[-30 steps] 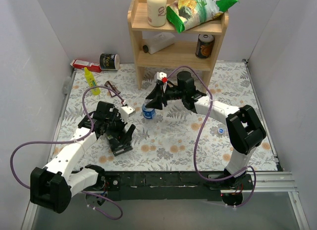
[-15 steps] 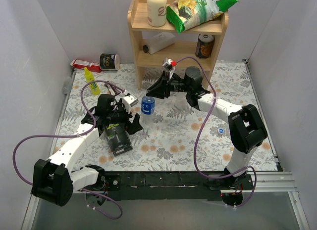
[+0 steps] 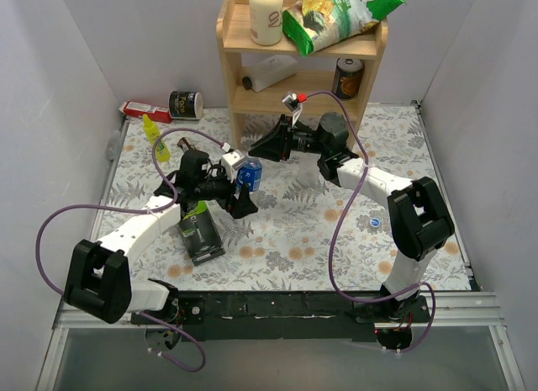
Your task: Screw on the bottle caps
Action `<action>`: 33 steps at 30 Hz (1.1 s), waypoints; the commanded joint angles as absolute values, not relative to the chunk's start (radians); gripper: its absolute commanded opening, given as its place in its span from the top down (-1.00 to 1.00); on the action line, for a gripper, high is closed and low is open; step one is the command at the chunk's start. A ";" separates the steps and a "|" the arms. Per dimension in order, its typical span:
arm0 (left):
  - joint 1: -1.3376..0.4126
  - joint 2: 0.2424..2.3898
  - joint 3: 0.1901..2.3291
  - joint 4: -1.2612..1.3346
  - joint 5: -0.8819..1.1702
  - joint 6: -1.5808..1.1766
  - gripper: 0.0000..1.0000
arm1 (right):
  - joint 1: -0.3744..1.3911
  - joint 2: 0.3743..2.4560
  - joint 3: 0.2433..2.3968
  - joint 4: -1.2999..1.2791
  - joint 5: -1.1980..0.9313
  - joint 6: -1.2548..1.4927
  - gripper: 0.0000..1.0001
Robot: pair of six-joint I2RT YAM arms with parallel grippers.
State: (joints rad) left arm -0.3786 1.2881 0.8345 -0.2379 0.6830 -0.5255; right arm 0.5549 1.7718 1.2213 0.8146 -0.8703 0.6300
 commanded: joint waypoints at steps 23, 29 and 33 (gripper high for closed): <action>-0.414 1.348 0.862 -0.138 0.721 -0.520 -0.35 | 0.535 1.701 1.232 0.868 -0.848 0.681 0.97; -0.413 1.347 0.864 -0.118 0.744 -0.540 -0.02 | 0.526 1.664 1.206 0.793 -0.845 0.623 0.92; -0.413 1.329 0.832 -0.074 0.770 -0.554 0.17 | 0.494 1.609 1.261 0.475 -0.863 0.458 0.18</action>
State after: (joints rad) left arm -0.4133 1.3544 0.8345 -0.1410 0.7177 -0.5350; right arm 0.5278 1.7008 1.2110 0.7250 -0.8474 0.6281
